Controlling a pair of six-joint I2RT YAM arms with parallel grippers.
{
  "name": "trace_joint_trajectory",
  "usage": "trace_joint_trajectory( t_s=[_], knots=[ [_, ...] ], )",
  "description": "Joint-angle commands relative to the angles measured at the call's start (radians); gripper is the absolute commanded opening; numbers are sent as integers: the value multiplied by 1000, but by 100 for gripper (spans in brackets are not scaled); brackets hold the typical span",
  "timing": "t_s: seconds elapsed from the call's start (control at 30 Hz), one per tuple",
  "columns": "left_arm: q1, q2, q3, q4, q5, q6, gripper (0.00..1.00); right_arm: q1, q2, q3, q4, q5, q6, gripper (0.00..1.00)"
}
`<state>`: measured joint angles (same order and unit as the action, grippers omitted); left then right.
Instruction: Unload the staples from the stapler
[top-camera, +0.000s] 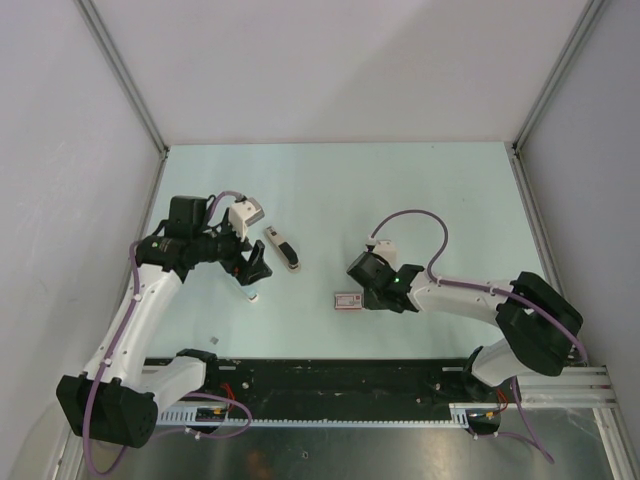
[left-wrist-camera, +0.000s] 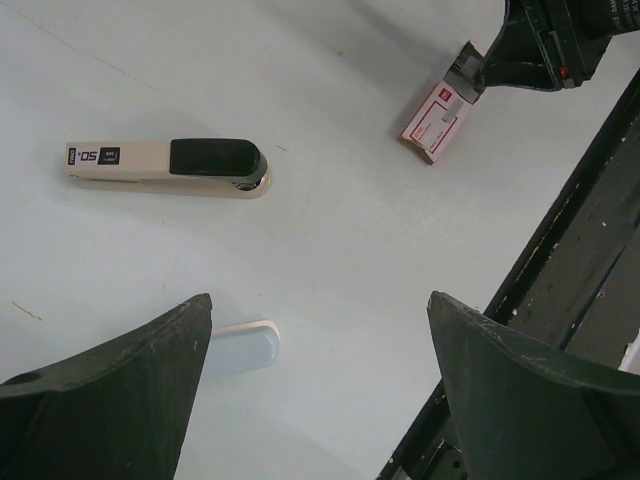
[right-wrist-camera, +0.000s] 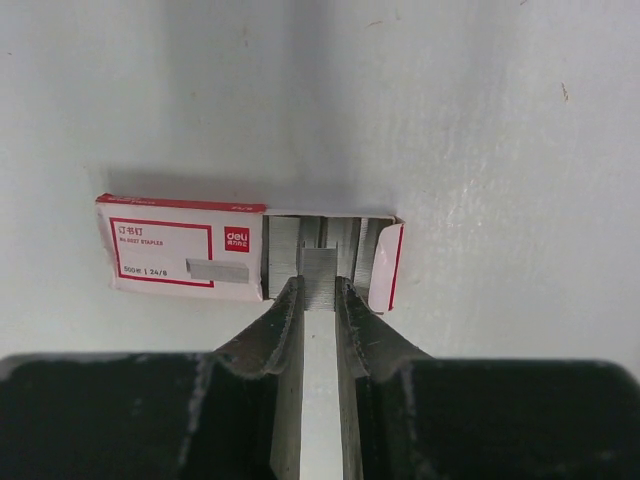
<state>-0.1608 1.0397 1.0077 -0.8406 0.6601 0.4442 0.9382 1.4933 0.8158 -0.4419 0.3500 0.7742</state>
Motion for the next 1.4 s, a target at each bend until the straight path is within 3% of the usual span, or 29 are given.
trace_joint_trajectory(
  t_s=[0.0, 0.6, 0.77, 1.1, 1.27, 1.37],
  knots=[
    [7, -22, -8, 4, 44, 0, 93, -5, -34, -1, 15, 0, 11, 7],
    [7, -25, -9, 3, 41, 2, 93, -6, 20, -1, 29, -6, 7, 9],
    [7, -25, -8, 3, 38, 2, 94, -7, 24, -1, 30, -5, 7, 13],
    [7, -25, -6, 1, 42, 2, 94, -6, 8, -1, 33, -8, 1, 35],
    [7, -22, -3, -3, 47, 3, 94, -6, -36, 0, 32, -10, -4, 37],
    [6, -17, -2, -6, 53, 5, 94, -7, -85, 5, 33, -18, -7, 33]
  ],
)
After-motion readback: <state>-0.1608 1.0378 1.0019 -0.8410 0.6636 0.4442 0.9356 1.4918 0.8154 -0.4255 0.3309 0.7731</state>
